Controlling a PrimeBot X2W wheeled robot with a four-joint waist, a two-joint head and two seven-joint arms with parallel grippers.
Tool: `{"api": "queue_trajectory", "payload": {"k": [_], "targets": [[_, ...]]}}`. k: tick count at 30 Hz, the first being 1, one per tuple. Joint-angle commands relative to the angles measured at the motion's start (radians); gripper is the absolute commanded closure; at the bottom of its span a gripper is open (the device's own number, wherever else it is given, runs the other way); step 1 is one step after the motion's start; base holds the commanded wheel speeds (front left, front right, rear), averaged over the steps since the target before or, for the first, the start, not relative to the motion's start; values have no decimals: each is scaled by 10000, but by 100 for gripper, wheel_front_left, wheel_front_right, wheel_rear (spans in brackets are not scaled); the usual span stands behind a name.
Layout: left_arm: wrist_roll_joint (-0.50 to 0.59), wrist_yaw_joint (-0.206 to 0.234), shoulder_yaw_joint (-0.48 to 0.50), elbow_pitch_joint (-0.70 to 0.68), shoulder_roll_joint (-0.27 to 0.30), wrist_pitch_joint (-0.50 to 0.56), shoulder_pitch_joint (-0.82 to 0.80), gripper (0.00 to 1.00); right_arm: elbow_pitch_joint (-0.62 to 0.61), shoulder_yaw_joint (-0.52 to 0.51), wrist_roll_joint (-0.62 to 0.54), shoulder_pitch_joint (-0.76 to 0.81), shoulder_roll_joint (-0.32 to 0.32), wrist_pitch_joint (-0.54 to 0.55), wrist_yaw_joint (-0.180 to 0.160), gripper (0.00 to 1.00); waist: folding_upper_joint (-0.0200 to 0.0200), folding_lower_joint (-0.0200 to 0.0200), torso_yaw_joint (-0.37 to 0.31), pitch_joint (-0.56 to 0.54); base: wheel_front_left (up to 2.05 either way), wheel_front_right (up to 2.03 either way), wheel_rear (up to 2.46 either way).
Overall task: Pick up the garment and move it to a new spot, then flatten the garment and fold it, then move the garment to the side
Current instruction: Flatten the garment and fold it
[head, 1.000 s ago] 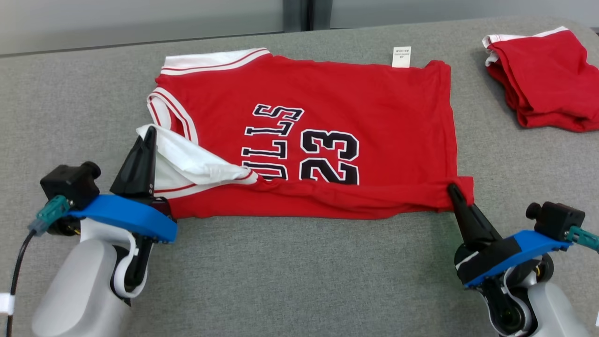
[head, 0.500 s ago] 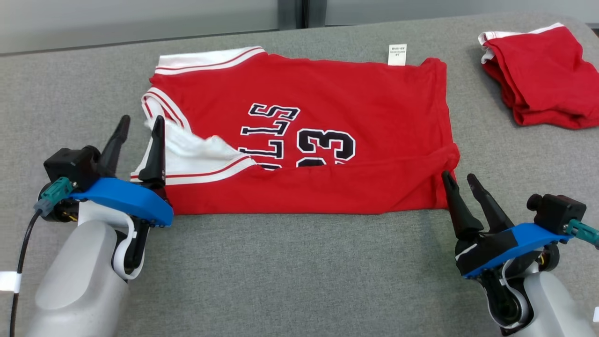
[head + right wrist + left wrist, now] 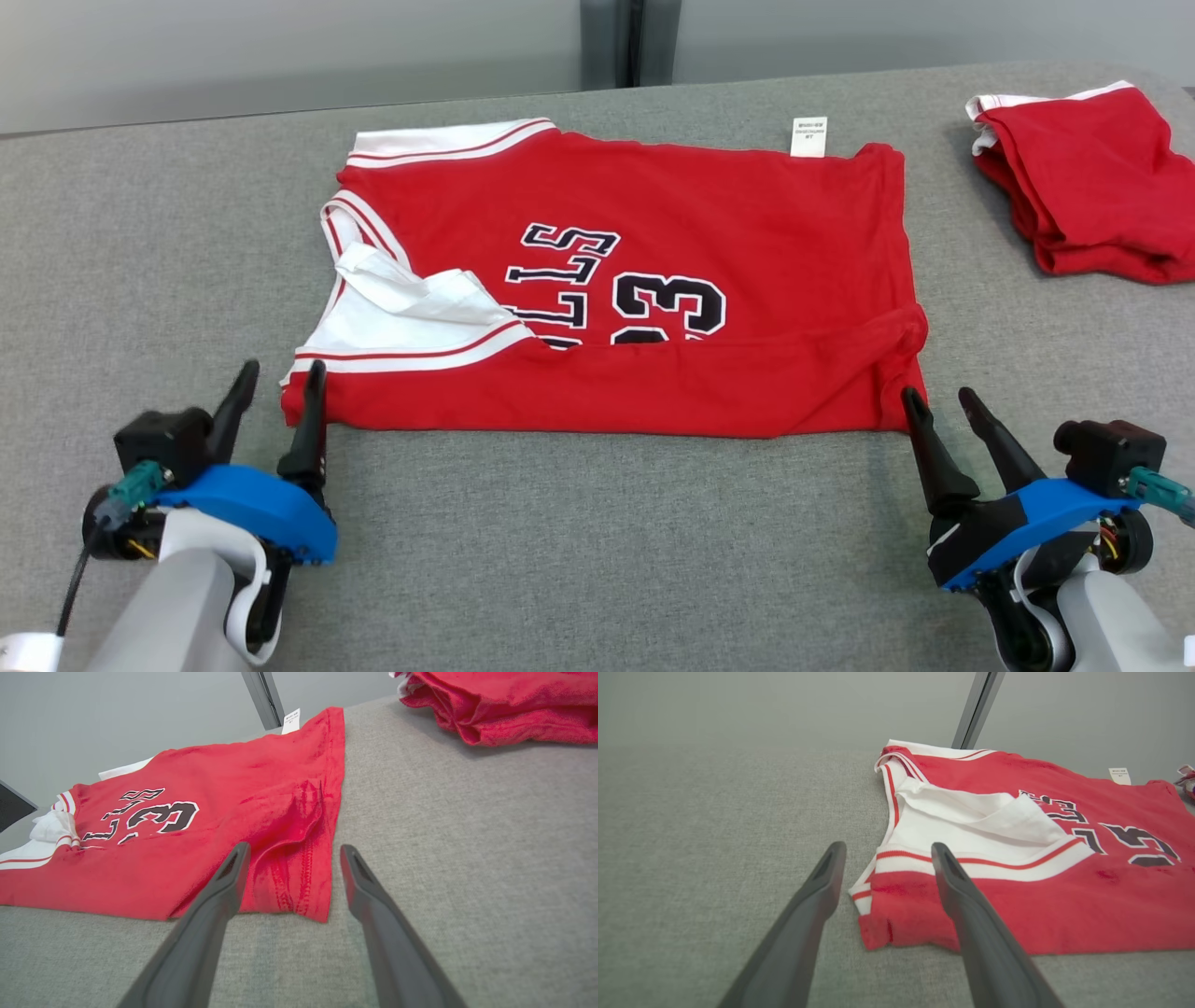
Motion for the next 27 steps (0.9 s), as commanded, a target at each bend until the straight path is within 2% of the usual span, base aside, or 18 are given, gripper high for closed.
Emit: {"api": "queue_trajectory", "payload": {"k": [1,19,20,21,22,23,24,27], "targets": [[68,-84,-55,85,-10,-43,104,0,98,17,-131,-29,8,-51,1,0,0,1,28,11,0,0,0],[-385,-59,-922,1466,-154,-9,-542,0,2025,675,-1119,-1101,233,-625,1,0,0,1,63,349,0,0,0],[-437,-58,-959,1558,-190,-1,-605,0,2134,704,-1131,-1141,241,-667,1,51,0,1,66,364,0,0,0],[-495,-58,-989,1659,-229,-1,-656,11,2227,730,-1130,-1193,249,-721,1,78,0,1,68,371,0,0,0],[-548,-58,-1031,1755,-241,-1,-720,58,2308,758,-1122,-1254,258,-766,1,100,0,1,65,381,0,0,0],[-606,-59,-1075,1835,-240,10,-776,88,2378,791,-1117,-1319,275,-857,1,100,0,1,57,395,0,0,0],[-683,-59,-1103,1914,-242,11,-823,100,2457,828,-1108,-1381,293,-920,1,100,0,1,45,406,0,0,0],[-911,-57,-1149,2013,-213,4,-896,100,2614,932,-1012,-1540,327,-1149,1,100,0,1,19,382,0,0,0]]}}
